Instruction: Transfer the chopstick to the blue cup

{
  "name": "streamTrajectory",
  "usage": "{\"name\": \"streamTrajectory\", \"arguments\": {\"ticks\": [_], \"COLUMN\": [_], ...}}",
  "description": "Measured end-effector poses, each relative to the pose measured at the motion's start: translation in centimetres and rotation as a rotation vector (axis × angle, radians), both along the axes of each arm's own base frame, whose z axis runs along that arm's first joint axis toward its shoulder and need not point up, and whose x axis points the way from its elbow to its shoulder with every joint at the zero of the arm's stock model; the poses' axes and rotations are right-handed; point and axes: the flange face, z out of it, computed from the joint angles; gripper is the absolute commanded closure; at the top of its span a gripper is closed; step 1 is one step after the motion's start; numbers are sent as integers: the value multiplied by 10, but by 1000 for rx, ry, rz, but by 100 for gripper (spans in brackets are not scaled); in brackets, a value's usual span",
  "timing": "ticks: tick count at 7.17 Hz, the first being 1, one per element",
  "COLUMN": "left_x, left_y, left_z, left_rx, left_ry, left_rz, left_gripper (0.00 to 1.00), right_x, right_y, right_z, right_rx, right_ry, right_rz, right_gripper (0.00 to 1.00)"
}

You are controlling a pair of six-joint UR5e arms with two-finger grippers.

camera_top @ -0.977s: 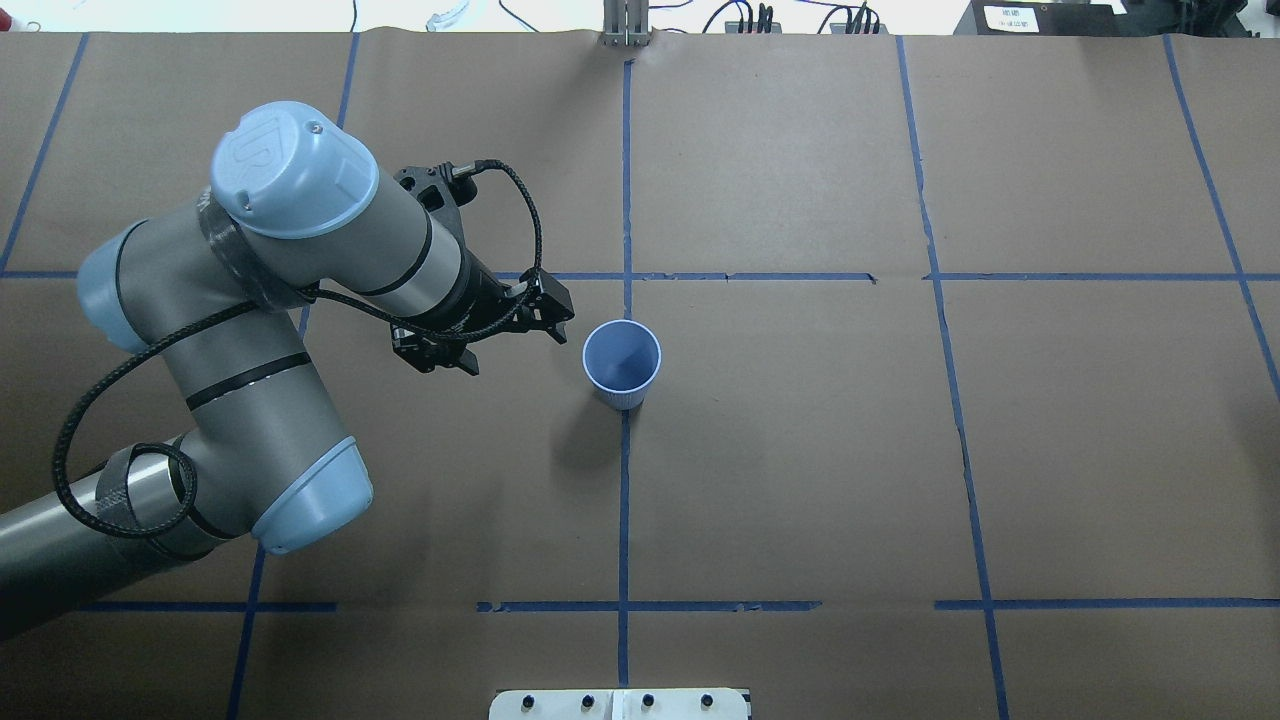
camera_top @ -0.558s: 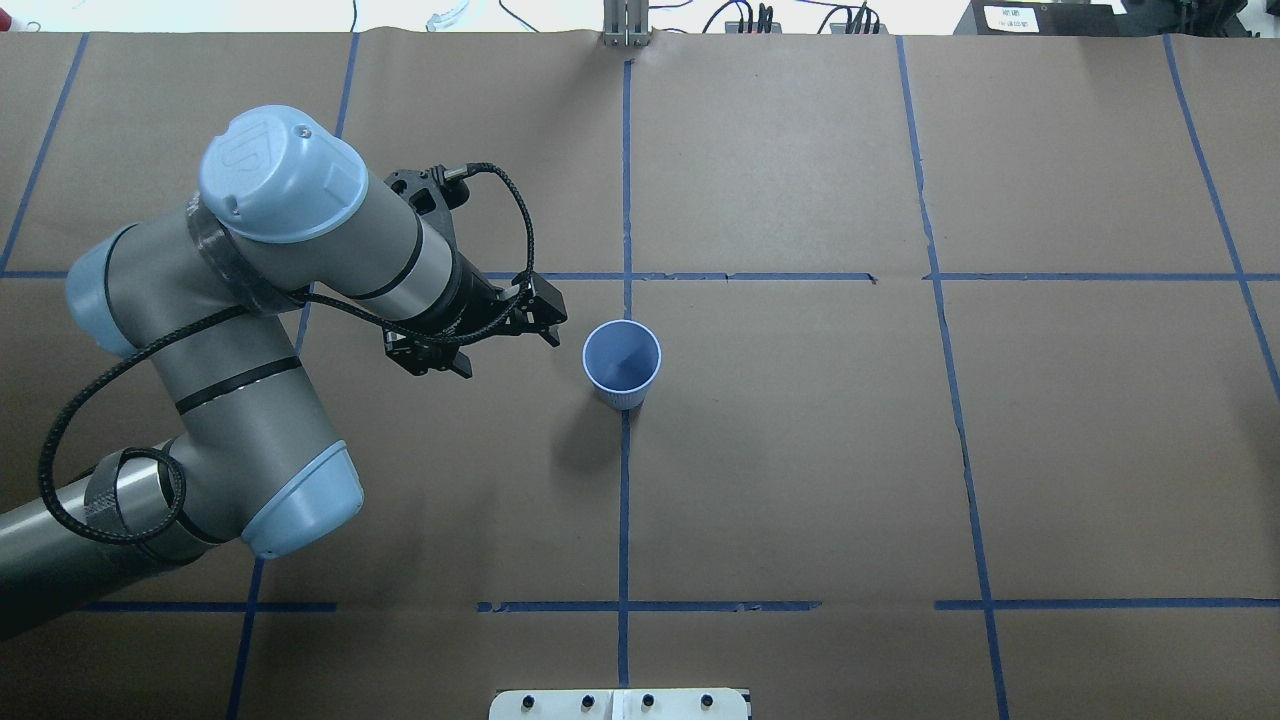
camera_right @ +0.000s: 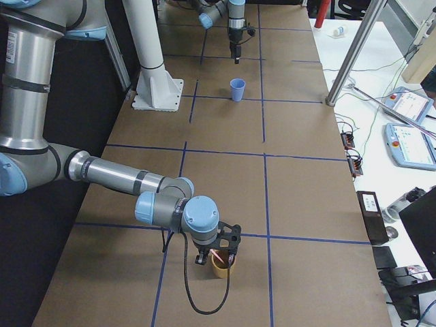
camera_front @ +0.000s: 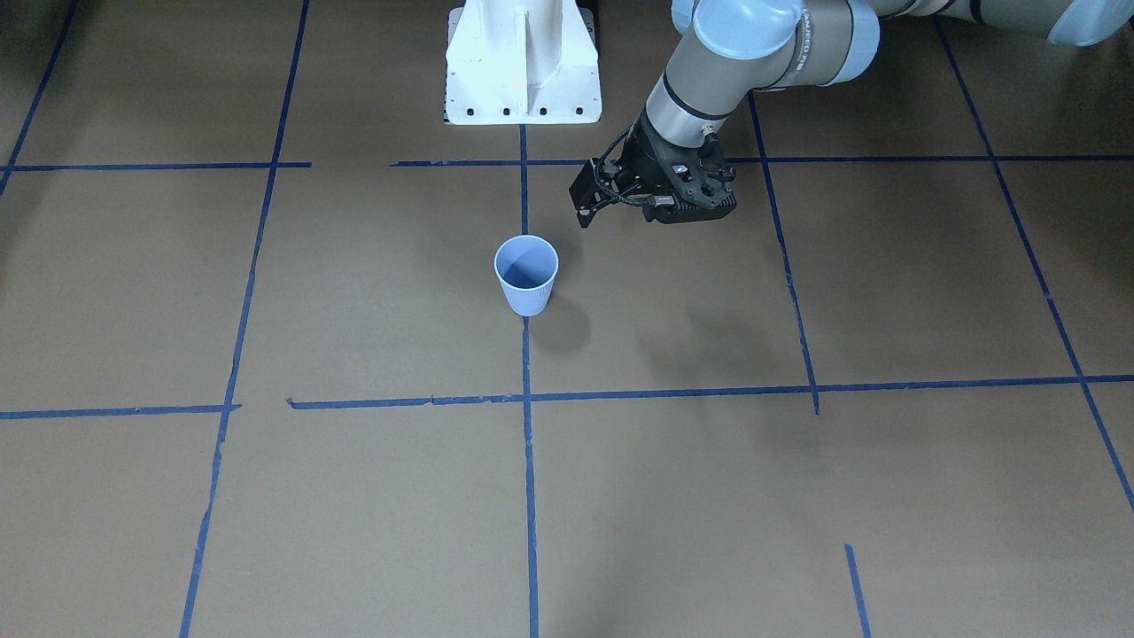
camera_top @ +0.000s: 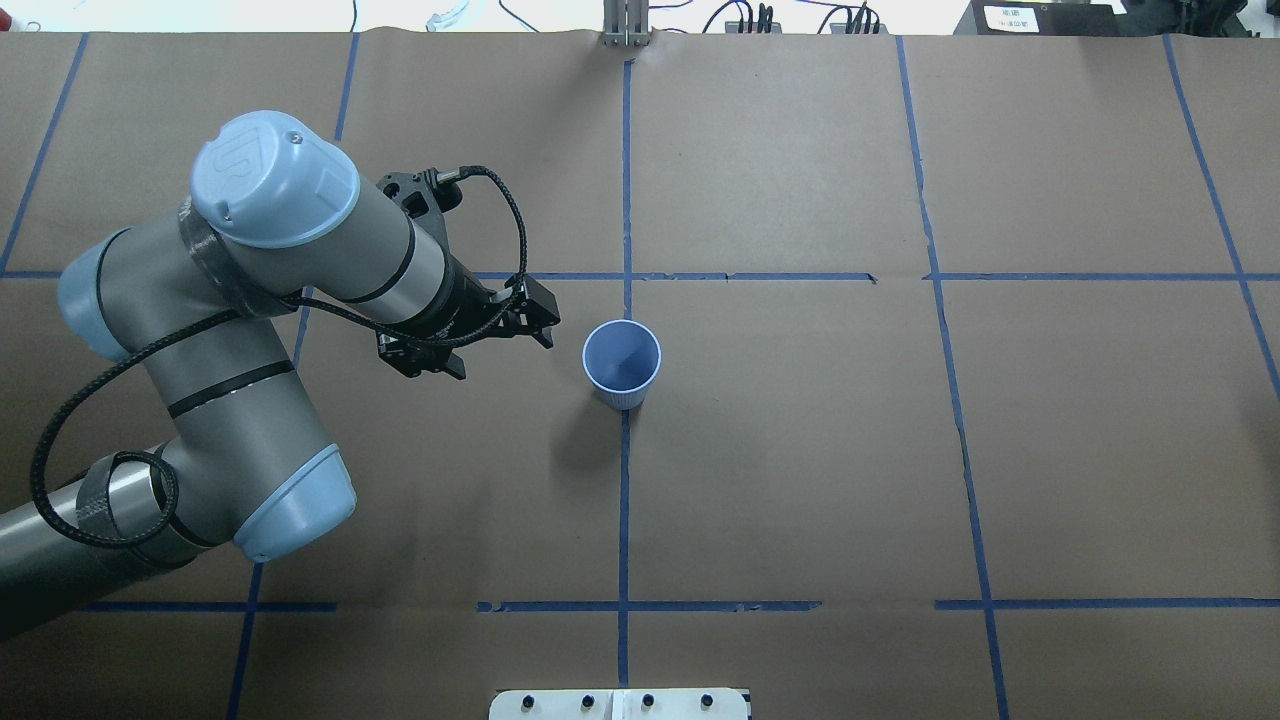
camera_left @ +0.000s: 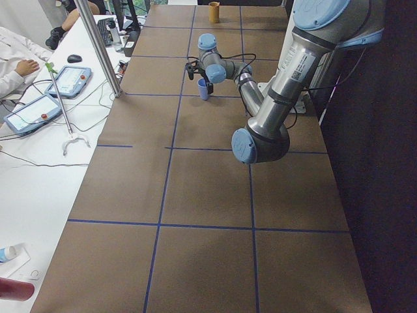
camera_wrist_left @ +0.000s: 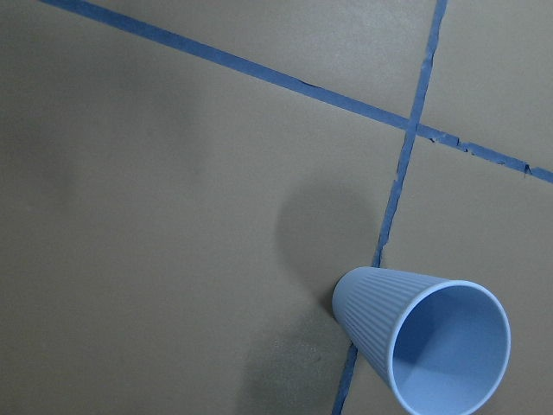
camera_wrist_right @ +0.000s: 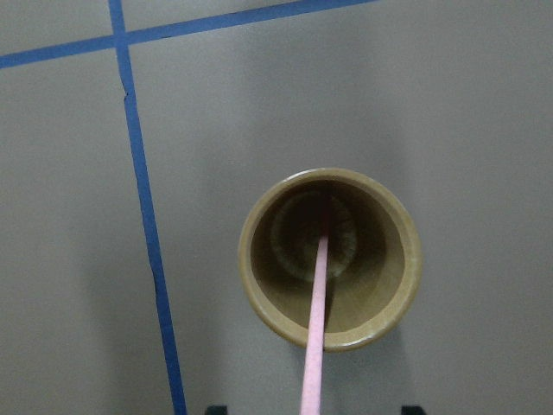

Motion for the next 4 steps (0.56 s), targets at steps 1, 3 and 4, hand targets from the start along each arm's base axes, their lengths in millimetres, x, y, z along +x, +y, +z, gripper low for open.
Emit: {"name": "streamTrajectory", "arguments": {"ticks": [1,3,4], "left_x": [0,0,0], "left_y": [0,0,0], "left_z": [1,4,4], "left_rx": [-1,-1,0], "left_ry": [-1,-4,-5], "left_rz": [0,-2,-3], "left_gripper": [0,0,0], "right_x": [0,1,4], "right_y": [0,-3,-6], "right_z": [0,-11,-28], "right_rx": [1,30,62], "right_ry": [0,4,11], "right_rz": [-1,-1,4], "right_gripper": [100,100,100]}}
